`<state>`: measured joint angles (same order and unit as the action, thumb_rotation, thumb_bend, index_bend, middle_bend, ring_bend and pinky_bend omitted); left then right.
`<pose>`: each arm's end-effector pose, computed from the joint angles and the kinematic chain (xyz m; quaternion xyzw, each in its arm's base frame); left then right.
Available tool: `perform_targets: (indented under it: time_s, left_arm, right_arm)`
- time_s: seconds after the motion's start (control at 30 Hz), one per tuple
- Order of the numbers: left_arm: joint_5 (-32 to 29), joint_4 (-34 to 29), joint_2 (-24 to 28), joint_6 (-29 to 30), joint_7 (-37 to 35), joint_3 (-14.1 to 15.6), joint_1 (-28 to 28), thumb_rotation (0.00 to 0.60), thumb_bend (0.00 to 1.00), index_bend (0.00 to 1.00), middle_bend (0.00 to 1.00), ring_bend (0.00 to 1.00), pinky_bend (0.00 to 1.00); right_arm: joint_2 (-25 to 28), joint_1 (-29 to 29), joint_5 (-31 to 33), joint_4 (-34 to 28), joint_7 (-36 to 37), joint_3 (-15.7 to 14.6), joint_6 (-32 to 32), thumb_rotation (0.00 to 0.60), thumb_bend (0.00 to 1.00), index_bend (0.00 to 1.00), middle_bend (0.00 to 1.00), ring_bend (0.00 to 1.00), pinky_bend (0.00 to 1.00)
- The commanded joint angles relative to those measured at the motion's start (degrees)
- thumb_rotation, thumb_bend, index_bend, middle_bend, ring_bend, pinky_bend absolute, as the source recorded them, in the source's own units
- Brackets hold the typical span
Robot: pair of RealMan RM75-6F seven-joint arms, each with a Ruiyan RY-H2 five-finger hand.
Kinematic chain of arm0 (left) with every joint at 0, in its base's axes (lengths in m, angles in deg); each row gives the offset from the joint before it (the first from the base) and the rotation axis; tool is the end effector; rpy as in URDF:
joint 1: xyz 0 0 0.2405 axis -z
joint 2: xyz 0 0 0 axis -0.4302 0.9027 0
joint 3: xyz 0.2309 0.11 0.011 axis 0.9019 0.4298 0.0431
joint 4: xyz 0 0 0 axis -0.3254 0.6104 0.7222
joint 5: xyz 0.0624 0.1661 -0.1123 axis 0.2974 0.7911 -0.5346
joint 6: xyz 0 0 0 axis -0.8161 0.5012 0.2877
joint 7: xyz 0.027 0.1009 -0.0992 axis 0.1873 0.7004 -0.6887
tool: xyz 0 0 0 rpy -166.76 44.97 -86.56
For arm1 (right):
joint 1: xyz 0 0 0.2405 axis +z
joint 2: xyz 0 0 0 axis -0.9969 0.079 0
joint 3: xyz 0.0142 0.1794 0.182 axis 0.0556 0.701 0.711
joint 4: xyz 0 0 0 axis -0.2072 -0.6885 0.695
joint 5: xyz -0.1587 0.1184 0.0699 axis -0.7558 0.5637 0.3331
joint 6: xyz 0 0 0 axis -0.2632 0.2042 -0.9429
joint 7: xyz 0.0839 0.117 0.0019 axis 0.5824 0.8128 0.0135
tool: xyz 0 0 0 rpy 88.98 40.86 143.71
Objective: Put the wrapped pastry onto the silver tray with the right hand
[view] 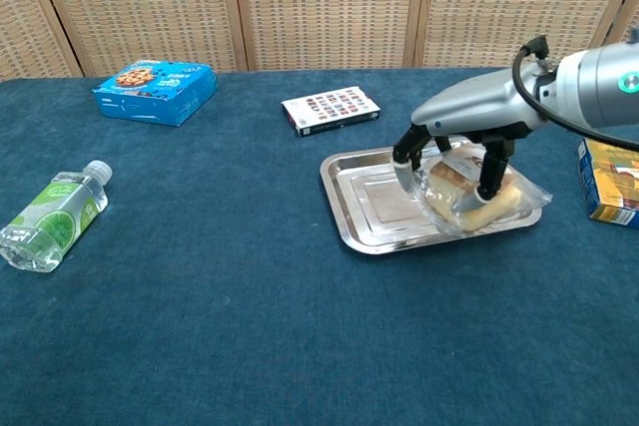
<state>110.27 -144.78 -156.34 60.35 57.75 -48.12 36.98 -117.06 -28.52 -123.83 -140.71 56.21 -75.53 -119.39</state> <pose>-0.3323 0.2086 0.1151 -0.6549 -0.3818 -0.2142 0.6160 -0.1131 -0.3672 0.0180 0.8953 -0.2478 0.2434 0.2788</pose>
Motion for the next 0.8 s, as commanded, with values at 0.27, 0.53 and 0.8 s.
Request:
perform_targets:
  time_s: [0.27, 0.53, 0.8]
  left_arm:
    - [-0.61, 0.58, 0.41, -0.08, -1.4, -0.21, -0.19, 0.6, 0.46, 0.0, 0.0, 0.0, 0.0]
    - [-0.76, 0.78, 0.65, 0.06, -2.23, -0.21, -0.42, 0.6, 0.46, 0.0, 0.0, 0.0, 0.0]
    - [-0.67, 0.98, 0.84, -0.27, -2.87, -0.08, -0.41, 0.6, 0.45, 0.0, 0.0, 0.0, 0.0]
  right_arm:
    - [-5.57, 3.06, 1.63, 10.15, 4.3, 1.42, 2.13, 0.6, 0.33, 0.37, 0.39, 0.24, 0.39]
    - [-7.78, 4.82, 1.19, 14.18, 6.41, 1.51, 3.11, 0.6, 0.33, 0.37, 0.4, 0.24, 0.39]
    - [-6.46, 5.47, 3.33, 13.17, 6.59, 1.11, 5.14, 0.6, 0.32, 0.18, 0.2, 0.1, 0.33]
